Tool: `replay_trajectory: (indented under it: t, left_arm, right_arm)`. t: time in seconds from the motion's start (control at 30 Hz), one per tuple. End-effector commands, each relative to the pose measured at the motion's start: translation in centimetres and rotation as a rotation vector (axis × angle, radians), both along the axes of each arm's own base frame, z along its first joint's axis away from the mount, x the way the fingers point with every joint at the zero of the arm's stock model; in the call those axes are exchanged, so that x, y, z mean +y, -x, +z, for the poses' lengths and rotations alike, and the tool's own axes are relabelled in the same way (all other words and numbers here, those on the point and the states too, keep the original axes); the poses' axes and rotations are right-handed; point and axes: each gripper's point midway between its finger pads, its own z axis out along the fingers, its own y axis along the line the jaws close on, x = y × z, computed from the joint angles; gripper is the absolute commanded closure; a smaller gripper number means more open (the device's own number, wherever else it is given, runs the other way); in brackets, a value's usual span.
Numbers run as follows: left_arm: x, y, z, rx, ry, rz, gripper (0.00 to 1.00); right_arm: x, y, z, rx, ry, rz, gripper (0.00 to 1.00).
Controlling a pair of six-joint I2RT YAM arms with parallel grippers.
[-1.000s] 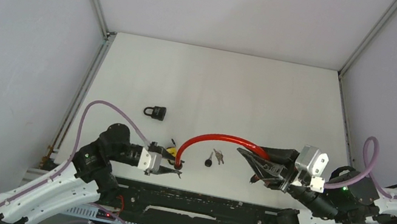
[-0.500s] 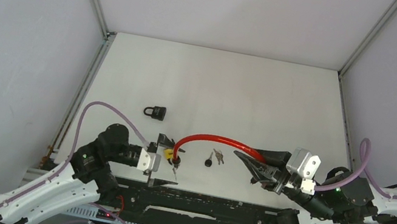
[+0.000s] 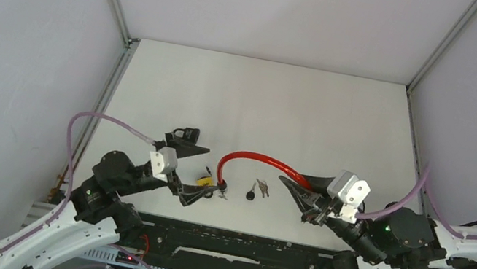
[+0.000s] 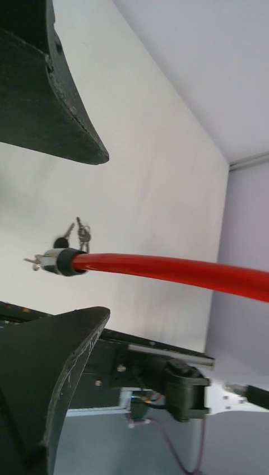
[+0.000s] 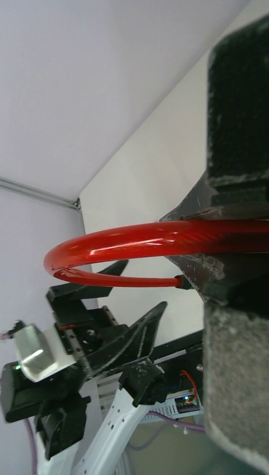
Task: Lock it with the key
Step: Lock the lock.
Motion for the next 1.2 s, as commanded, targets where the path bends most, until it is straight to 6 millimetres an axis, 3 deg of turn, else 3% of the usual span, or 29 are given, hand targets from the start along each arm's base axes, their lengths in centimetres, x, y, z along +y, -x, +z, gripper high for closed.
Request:
replay_trajectory:
  t: [0.0, 0.17, 0.3, 0.5, 0.77, 1.17]
  left_arm:
    - [0.8, -0.7, 6.6, -0.008, 0.168, 0.071, 0.00]
    - [0.3, -0.8, 7.6, -0.022, 0.165, 0.057, 0.00]
    - [-0.6, -1.1, 6.4, 0.006, 0.125, 0.031, 0.00]
    - [-1.1, -1.8, 3.0, 0.062, 0.073, 0.049, 0.01]
    - [-1.1, -2.1, 2.4, 0.079, 0.135, 0.064, 0.01]
    - [-1.8, -2.3, 0.5, 0.148, 0.107, 0.060, 0.20]
  right_arm:
    - [-0.3, -0.7, 1.3, 0.073, -0.083, -0.036, 1.00]
    - [0.2, -0.3, 1.3, 0.107, -0.106, 0.010, 1.00]
    - [0.5, 0.0, 1.6, 0.117, -0.125, 0.039, 1.00]
    - [0.6, 0.2, 2.4, 0.116, -0.159, 0.056, 1.00]
    - [0.5, 0.0, 2.7, 0.103, -0.165, 0.051, 1.00]
    - [0.2, -0.2, 3.2, 0.098, -0.180, 0.048, 1.00]
